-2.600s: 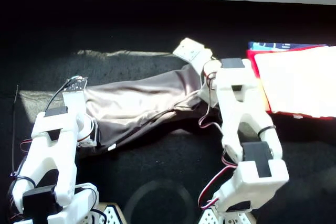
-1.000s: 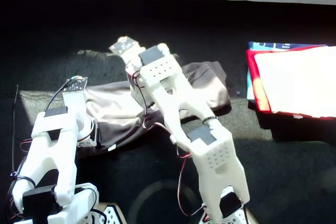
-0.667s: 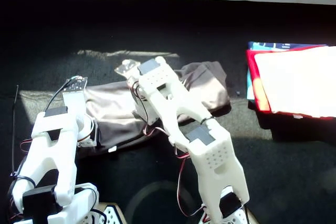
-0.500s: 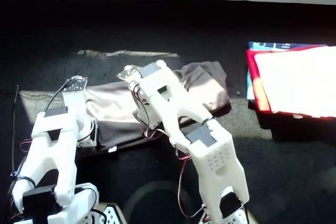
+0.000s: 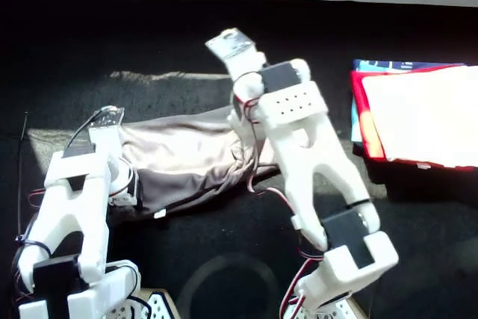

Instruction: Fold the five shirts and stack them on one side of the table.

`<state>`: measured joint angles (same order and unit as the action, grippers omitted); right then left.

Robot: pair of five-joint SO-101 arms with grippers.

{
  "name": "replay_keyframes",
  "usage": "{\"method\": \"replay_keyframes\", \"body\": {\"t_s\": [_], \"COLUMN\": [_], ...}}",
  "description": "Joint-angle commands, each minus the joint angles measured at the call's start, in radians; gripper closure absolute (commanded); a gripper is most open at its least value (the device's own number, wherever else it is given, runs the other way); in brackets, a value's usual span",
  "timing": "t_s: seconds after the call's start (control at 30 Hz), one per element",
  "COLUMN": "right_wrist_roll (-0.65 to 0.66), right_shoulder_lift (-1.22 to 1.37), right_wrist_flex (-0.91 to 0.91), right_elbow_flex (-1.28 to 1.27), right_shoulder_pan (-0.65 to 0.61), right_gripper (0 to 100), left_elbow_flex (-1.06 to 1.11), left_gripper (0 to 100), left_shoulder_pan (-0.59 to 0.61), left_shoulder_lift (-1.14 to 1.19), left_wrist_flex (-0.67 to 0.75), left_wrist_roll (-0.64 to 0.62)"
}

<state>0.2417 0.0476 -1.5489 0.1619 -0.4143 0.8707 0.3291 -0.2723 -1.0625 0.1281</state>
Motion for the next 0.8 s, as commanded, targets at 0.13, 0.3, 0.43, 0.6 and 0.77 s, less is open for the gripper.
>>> {"method": "replay_keyframes", "body": {"t_s": [0.13,0.3,0.43,0.6,0.77], "right_wrist_roll": [0.176,0.18,0.183,0.298,0.328], "right_shoulder_lift": [-0.277,-0.36,-0.423,-0.501,-0.567], "right_wrist_flex": [-0.047,-0.041,-0.039,-0.041,-0.041], "right_elbow_flex": [-0.142,-0.337,-0.432,-0.513,-0.567], "right_shoulder_pan": [0.15,0.219,0.298,0.381,0.387], "right_gripper": [99.2,99.2,99.2,99.2,99.2], "left_elbow_flex": [-0.328,-0.407,-0.4,-0.42,-0.503], "left_gripper": [87,87,83,78,78], "left_shoulder_pan": [0.015,0.074,0.156,0.2,0.205], "left_shoulder_lift": [-0.015,-0.005,0.041,0.209,0.415], "left_wrist_flex": [-0.247,-0.244,-0.199,-0.176,-0.126], "left_wrist_roll": [-0.052,-0.068,-0.14,-0.141,-0.227]}}
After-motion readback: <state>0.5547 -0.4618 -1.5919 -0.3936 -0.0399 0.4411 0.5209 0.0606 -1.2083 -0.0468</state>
